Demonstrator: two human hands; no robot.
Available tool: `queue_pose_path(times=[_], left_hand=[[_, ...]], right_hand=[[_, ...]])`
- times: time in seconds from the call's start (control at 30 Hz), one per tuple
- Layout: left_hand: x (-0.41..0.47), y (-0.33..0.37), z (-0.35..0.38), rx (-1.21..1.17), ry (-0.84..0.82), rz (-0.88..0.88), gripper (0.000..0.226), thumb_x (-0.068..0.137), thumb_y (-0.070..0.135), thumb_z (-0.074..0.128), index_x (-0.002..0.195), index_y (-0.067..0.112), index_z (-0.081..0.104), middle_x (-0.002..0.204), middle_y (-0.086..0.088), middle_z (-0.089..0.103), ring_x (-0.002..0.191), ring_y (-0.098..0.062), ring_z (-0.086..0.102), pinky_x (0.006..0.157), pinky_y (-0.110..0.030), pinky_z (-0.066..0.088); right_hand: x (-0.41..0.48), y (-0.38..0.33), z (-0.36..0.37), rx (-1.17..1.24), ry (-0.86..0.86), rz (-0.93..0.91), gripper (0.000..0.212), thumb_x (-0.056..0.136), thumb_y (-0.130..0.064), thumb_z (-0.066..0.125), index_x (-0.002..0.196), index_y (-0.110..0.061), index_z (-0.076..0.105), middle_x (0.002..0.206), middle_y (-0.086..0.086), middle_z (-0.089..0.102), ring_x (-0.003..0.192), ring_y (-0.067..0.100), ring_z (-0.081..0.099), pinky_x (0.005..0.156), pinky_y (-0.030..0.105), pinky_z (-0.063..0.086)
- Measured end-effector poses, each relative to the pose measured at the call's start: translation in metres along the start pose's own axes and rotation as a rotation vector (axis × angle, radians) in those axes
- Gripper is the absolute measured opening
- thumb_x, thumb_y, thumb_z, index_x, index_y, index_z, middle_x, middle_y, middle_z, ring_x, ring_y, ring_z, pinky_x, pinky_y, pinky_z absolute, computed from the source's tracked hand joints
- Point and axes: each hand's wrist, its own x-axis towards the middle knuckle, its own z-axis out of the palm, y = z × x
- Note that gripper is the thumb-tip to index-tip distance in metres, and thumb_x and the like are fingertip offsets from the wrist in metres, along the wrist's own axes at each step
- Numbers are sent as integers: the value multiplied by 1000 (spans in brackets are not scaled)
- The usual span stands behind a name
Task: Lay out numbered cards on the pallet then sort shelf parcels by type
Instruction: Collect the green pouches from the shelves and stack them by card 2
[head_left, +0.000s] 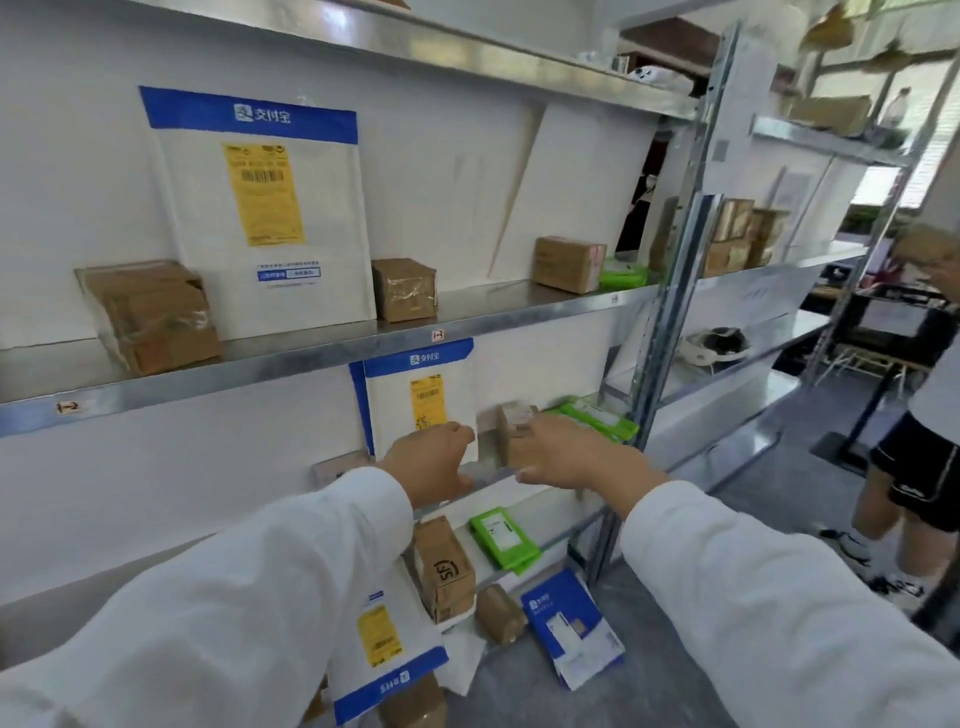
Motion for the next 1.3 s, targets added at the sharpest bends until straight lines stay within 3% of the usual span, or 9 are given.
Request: queue_pose_path(times=[0.17, 0.33, 0.43, 0.57, 0.67, 0.9, 1.0, 1.2, 1.3], left_hand=[[39, 37, 20, -14, -14, 108, 48, 89, 41, 58, 131, 20, 46, 127, -1, 56, 106, -22, 58, 84, -35, 52], [90, 72, 2, -24, 40, 119, 44, 88, 36, 56, 128, 18, 50, 125, -2, 57, 107, -24, 57, 86, -35, 49], [120, 94, -8, 16, 27, 124, 44, 90, 38, 55, 130, 20, 49, 129, -1, 55, 111, -24, 56, 90, -37, 49], [163, 125, -28, 34, 41, 158, 54, 92, 43, 54, 139, 20, 40, 138, -1, 47, 118, -22, 52, 96, -41, 47], [193, 146, -45, 44, 69, 152, 57, 92, 43, 53, 141, 20, 38, 141, 0, 45, 122, -22, 51, 98, -42, 46], [267, 192, -65, 129, 138, 115, 52, 92, 45, 50, 136, 20, 42, 138, 1, 49, 119, -21, 53, 86, -37, 49], [293, 207, -65, 112, 178, 83, 51, 91, 46, 49, 135, 21, 43, 131, 0, 52, 113, -22, 55, 79, -36, 46], [341, 220, -67, -46, 186, 18, 44, 88, 47, 54, 121, 19, 52, 120, -1, 59, 103, -21, 58, 83, -38, 51], [365, 218, -65, -129, 195, -12, 47, 87, 45, 58, 125, 17, 52, 122, -3, 59, 105, -21, 59, 89, -41, 52]], right_hand=[[-18, 49, -7, 5, -20, 111, 81, 84, -50, 65, 148, -17, 27, 150, 5, 38, 132, 24, 42, 106, 38, 38], [-8, 105, -23, 2, 18, 195, 71, 76, -61, 64, 131, -19, 45, 130, 5, 53, 111, 24, 55, 93, 42, 48], [-4, 135, -36, 19, 36, 183, 69, 81, -58, 62, 133, -17, 43, 130, 4, 49, 113, 23, 52, 95, 41, 46], [6, 179, -56, 39, 55, 158, 82, 86, -56, 58, 148, -11, 28, 150, 8, 33, 133, 25, 40, 106, 41, 38], [18, 210, -75, 58, 89, 116, 84, 88, -55, 57, 151, -13, 20, 156, 5, 24, 137, 23, 35, 108, 39, 37], [45, 280, -126, 16, 165, 58, 80, 88, -54, 57, 149, -13, 24, 150, 7, 31, 129, 24, 43, 98, 40, 45], [55, 306, -139, 13, 174, 42, 79, 90, -53, 56, 149, -13, 23, 152, 7, 28, 135, 24, 37, 104, 39, 39], [82, 343, -156, 99, 168, 20, 71, 90, -50, 58, 146, -15, 30, 149, 7, 34, 134, 24, 38, 104, 36, 36], [102, 356, -165, 116, 187, -8, 71, 90, -50, 58, 145, -15, 32, 147, 7, 35, 131, 23, 41, 103, 34, 37]])
